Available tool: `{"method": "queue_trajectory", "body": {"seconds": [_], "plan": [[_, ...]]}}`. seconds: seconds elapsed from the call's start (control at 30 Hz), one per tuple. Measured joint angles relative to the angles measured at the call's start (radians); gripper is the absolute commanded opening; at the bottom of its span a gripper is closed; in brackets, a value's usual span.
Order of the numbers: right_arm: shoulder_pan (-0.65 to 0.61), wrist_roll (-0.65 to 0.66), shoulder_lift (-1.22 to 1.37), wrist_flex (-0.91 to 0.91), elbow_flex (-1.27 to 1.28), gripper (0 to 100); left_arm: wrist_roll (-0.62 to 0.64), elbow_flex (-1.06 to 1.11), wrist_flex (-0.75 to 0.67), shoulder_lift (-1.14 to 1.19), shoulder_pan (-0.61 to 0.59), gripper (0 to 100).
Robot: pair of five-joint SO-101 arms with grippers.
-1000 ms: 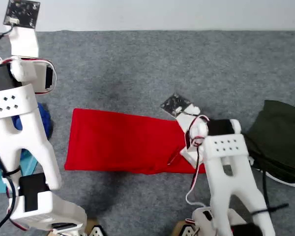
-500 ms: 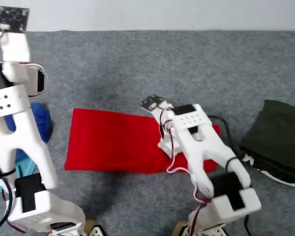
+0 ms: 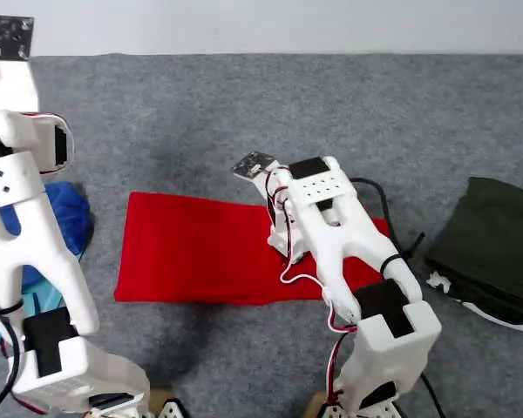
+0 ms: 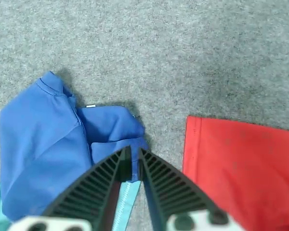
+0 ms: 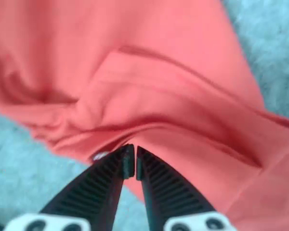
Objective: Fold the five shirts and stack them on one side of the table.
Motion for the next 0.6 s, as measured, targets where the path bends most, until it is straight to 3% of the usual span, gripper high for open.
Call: {"method": "queue_trajectory", "body": {"seconds": [0.2,0.6], "plan": [[-0.049,0.000,-0.020,0.040,-0.008,2.1,0.000,0.000,0.000,0.000,0.000,3],[-0.117,0.000,0.100,-0.199,0.068,2.0,0.000,0.000,0.000,0.000,0.000,3]]}}
